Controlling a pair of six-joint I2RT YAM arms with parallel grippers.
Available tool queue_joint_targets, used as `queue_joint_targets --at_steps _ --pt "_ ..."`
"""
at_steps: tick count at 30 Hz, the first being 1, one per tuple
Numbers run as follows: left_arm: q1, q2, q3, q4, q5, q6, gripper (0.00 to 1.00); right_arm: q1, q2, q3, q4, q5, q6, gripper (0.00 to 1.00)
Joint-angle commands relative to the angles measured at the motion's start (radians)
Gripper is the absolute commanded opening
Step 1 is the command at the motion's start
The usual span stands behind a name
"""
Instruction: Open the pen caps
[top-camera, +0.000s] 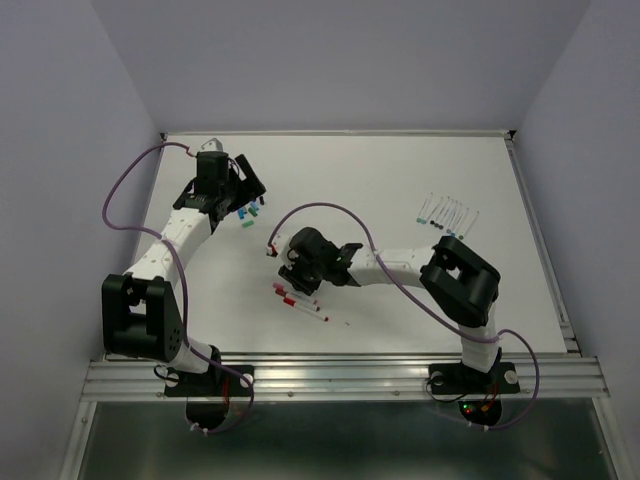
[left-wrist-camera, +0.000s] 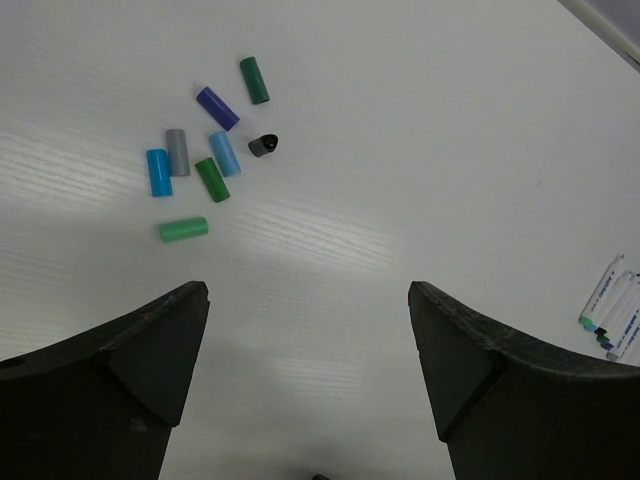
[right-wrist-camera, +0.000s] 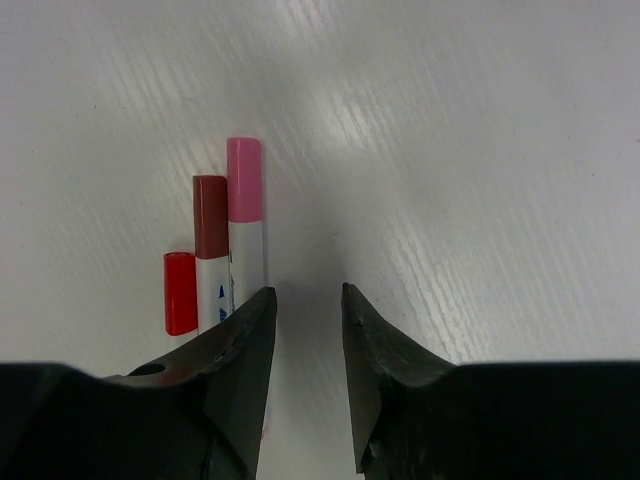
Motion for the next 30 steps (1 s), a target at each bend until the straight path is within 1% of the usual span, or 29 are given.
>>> queue_joint_targets --at_steps 1,6,10,18,23,30 --pt "-0.006 -0.034 -0.005 0.029 0.001 0.016 0.93 0.009 -0.009 0.051 0.012 0.047 0.001 0.39" --pt "-0.006 -0.035 -0.004 0.029 0.005 0.016 0.93 0.009 -0.044 0.046 0.013 -0.002 0.000 0.39" --pt "-0.006 -0.035 -0.004 0.030 0.003 0.016 0.93 0.028 -0.035 0.042 0.012 -0.024 0.000 0.39" --pt "-0.006 -0.032 -0.005 0.030 0.001 0.016 0.93 0.037 -0.023 0.051 0.013 -0.041 0.008 0.39" --pt "-0.006 -0.032 -0.005 0.032 0.001 0.017 0.93 0.046 -0.007 0.057 0.012 -0.012 0.008 0.39" --pt "-0.006 -0.026 -0.004 0.032 0.001 0.019 0.93 0.046 -0.038 0.065 0.013 -0.031 -0.002 0.40"
